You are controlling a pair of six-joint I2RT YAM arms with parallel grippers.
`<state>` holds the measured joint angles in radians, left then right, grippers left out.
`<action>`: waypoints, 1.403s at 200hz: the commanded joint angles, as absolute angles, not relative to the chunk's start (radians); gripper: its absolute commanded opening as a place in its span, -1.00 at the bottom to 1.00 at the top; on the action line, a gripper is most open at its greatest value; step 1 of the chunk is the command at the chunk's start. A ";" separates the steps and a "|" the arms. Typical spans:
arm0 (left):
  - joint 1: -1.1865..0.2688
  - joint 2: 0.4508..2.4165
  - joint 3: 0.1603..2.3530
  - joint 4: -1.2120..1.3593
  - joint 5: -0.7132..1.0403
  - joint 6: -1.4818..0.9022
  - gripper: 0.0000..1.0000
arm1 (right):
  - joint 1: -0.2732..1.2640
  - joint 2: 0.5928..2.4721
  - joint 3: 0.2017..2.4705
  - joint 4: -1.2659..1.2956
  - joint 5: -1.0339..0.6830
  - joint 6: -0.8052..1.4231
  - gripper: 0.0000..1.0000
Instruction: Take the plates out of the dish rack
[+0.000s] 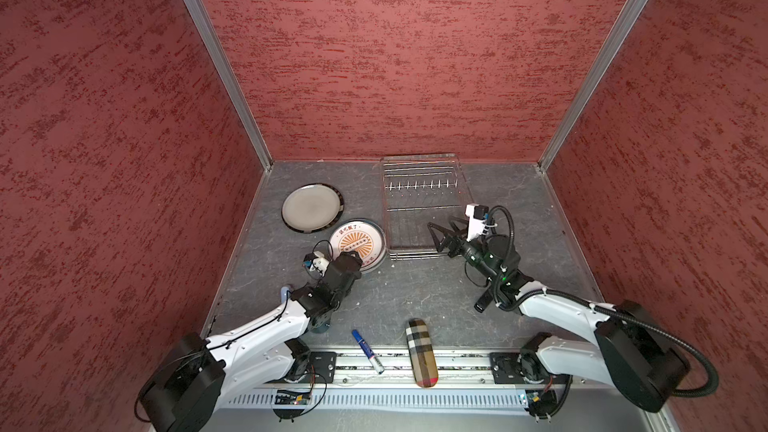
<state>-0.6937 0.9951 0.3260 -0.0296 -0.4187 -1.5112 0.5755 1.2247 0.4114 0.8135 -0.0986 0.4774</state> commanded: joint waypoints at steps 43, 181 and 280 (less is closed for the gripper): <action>-0.631 0.987 0.321 0.024 -0.359 -1.449 0.75 | 0.581 1.192 0.402 0.810 -0.054 0.458 0.98; -0.489 0.489 0.360 -0.100 -0.445 -0.792 0.99 | 0.502 0.904 0.457 0.455 0.402 0.370 0.98; -0.149 0.742 0.377 0.126 -0.647 -0.307 0.99 | 0.290 1.018 0.364 0.584 0.666 -0.005 0.89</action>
